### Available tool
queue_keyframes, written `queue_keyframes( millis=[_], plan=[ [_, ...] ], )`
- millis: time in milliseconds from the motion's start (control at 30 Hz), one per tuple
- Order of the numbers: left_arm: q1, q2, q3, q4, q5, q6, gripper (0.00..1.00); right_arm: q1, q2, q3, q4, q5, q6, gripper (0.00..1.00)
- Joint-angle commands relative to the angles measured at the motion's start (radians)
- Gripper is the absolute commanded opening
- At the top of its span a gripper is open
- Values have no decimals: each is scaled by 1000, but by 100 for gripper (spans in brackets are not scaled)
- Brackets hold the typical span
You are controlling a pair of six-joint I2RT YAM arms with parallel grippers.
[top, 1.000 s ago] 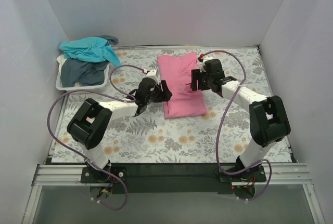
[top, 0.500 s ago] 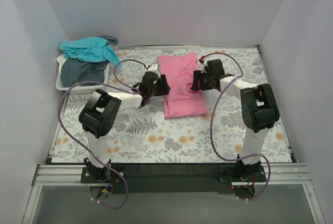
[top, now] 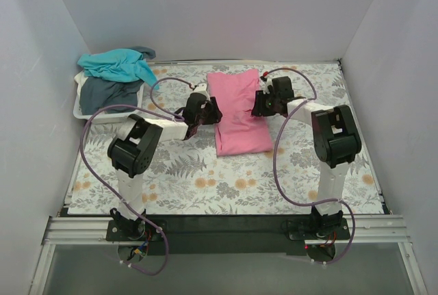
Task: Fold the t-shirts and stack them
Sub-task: Fold the tshirt
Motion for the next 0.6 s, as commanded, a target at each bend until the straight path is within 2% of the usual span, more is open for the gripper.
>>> queue_keyframes(
  millis=[0, 133, 233, 267, 333, 367, 433, 567],
  plan=[
    [10, 25, 48, 25, 10, 15, 38, -7, 38, 43, 35, -27, -13, 33],
    [12, 39, 51, 43, 12, 10, 34, -10, 52, 46, 35, -34, -17, 27],
    [12, 48, 59, 39, 42, 9, 31, -11, 55, 48, 34, -39, -17, 17],
    [13, 50, 59, 39, 44, 9, 23, -13, 55, 46, 32, -39, -17, 9],
    [12, 45, 54, 42, 44, 9, 16, -14, 52, 45, 32, -41, -15, 3],
    [12, 38, 50, 43, 37, 7, 8, -16, 51, 43, 32, -42, -13, 1],
    [12, 25, 42, 49, 30, 6, 0, -16, 32, 40, 32, -41, -10, 1],
    [12, -1, 54, 48, 26, 12, 0, -14, -18, 37, 32, -31, -9, 1]
  ],
)
